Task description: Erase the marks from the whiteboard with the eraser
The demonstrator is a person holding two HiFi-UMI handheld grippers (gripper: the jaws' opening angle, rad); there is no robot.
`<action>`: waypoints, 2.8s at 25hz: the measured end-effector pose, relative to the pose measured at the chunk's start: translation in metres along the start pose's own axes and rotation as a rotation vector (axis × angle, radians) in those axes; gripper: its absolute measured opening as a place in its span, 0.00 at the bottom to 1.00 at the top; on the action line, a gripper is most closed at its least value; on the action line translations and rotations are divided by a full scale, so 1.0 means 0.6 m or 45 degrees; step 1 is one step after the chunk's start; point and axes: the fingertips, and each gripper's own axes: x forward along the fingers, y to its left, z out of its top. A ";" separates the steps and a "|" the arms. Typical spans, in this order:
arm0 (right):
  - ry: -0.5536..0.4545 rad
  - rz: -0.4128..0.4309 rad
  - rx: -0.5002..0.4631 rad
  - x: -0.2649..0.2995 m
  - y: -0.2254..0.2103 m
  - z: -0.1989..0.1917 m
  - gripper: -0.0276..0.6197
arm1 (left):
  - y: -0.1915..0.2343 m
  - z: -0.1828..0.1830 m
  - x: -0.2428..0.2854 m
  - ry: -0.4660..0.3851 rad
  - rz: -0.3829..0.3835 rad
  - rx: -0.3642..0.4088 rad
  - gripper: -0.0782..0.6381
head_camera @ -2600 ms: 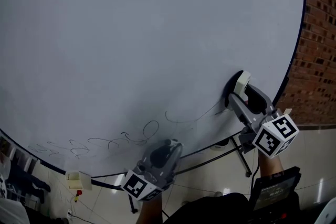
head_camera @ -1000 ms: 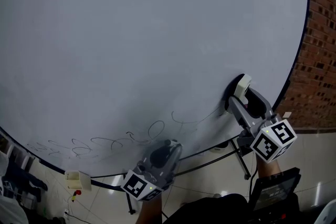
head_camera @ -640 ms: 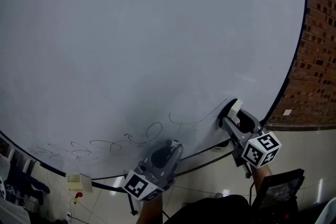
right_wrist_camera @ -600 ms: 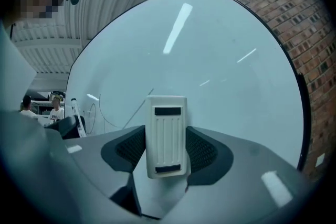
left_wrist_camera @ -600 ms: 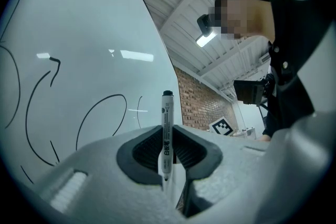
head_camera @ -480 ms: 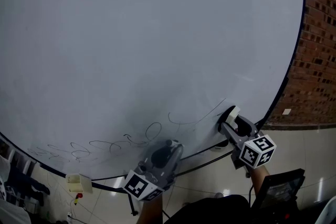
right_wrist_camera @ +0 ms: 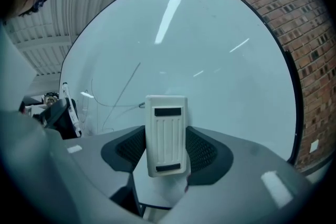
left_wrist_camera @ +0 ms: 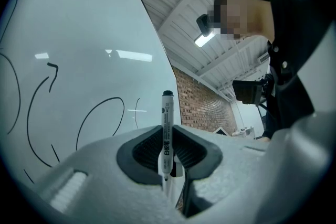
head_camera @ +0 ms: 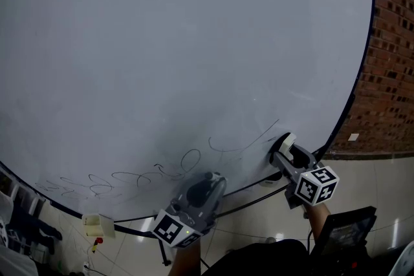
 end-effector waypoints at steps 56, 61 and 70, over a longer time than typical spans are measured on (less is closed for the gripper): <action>-0.420 0.138 -0.274 -0.024 0.161 0.301 0.41 | 0.019 0.026 -0.045 -0.059 0.056 0.013 0.19; -0.328 0.133 -0.209 -0.013 0.137 0.227 0.41 | 0.019 0.025 -0.043 -0.055 0.053 0.017 0.19; -0.038 0.057 -0.061 0.012 0.045 0.006 0.41 | 0.015 0.013 -0.033 -0.028 0.034 0.009 0.19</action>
